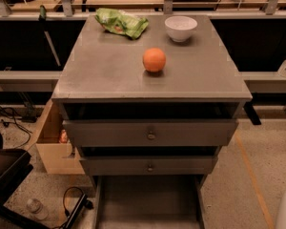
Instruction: Close bottom drawer
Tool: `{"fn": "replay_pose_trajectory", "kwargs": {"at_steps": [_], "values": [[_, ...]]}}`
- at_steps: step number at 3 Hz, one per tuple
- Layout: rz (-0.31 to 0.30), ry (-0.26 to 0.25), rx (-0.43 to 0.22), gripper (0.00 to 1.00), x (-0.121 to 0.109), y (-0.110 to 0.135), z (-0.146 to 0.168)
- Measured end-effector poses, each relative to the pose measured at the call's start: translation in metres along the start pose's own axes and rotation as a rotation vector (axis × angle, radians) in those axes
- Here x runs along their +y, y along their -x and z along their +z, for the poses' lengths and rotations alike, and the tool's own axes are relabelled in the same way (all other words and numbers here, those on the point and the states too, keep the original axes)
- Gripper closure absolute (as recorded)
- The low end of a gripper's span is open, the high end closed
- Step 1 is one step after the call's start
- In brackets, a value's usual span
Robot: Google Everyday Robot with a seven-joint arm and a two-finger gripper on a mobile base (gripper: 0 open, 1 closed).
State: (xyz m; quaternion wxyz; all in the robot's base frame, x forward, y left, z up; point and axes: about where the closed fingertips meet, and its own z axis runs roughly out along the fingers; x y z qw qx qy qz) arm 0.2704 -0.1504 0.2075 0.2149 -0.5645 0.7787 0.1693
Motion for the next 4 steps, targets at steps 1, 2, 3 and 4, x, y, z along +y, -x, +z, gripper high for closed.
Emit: {"fn": "replay_pose_trajectory", "kwargs": {"at_steps": [1, 2, 3, 4], "values": [[-0.002, 0.021, -0.043, 1.0, 0.01, 0.004, 0.03], [-0.031, 0.024, -0.097, 1.0, 0.013, 0.016, 0.06], [-0.086, 0.013, -0.119, 1.0, 0.0, 0.024, 0.079], [-0.126, -0.029, -0.127, 1.0, -0.03, 0.025, 0.09]]}}
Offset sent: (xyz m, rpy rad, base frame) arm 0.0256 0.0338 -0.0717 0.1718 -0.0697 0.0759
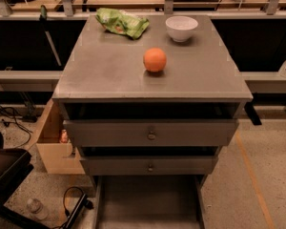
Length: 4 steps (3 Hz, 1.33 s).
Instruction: Close bottom drawer
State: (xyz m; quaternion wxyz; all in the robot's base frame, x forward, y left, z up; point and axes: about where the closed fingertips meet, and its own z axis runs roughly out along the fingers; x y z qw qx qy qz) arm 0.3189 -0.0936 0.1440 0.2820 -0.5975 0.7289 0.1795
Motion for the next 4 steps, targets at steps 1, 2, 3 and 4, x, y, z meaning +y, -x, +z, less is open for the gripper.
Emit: {"fn": "replay_pose_trajectory", "kwargs": {"at_steps": [1, 2, 3, 4], "values": [[-0.029, -0.028, -0.01, 1.0, -0.019, 0.001, 0.004], [-0.029, -0.028, -0.01, 1.0, -0.018, 0.001, 0.004], [-0.082, -0.061, -0.014, 1.0, -0.041, 0.006, 0.007], [-0.082, -0.061, -0.014, 1.0, -0.041, 0.006, 0.007]]}}
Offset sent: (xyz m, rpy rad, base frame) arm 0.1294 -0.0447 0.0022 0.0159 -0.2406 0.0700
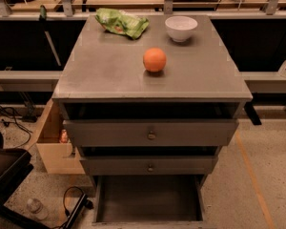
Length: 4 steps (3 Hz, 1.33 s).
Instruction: Close bottom drawer
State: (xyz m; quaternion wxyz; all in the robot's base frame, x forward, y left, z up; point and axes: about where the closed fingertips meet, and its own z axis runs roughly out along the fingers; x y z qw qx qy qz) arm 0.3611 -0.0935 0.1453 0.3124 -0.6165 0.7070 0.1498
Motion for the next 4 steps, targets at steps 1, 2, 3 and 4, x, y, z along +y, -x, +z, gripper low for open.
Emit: {"fn": "replay_pose_trajectory", "kwargs": {"at_steps": [1, 2, 3, 4], "values": [[0.01, 0.015, 0.007, 1.0, 0.009, -0.003, 0.0], [0.047, 0.049, 0.034, 1.0, 0.036, -0.018, -0.009], [0.071, 0.065, 0.04, 1.0, 0.058, -0.025, -0.014], [0.053, 0.074, 0.025, 1.0, 0.058, -0.019, -0.003]]}}
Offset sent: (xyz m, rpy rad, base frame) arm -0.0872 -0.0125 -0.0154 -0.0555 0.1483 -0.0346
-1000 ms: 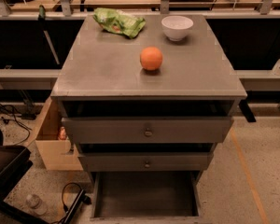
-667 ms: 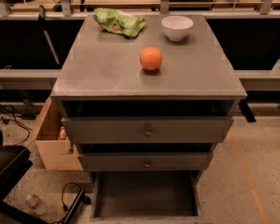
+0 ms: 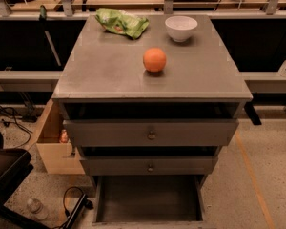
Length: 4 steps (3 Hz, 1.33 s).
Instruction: Close bottom drawer
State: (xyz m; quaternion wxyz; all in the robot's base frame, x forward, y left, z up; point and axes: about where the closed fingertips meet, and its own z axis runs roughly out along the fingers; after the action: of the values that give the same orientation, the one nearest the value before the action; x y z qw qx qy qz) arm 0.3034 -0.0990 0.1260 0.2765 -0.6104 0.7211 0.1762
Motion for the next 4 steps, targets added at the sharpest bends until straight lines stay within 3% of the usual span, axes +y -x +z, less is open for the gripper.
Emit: {"fn": "replay_pose_trajectory", "kwargs": {"at_steps": [2, 3, 4], "values": [[-0.102, 0.004, -0.053, 1.0, -0.053, 0.035, 0.035], [-0.114, 0.003, -0.066, 1.0, -0.062, 0.039, 0.04], [-0.128, -0.014, -0.066, 1.0, -0.091, 0.038, 0.044]]}}
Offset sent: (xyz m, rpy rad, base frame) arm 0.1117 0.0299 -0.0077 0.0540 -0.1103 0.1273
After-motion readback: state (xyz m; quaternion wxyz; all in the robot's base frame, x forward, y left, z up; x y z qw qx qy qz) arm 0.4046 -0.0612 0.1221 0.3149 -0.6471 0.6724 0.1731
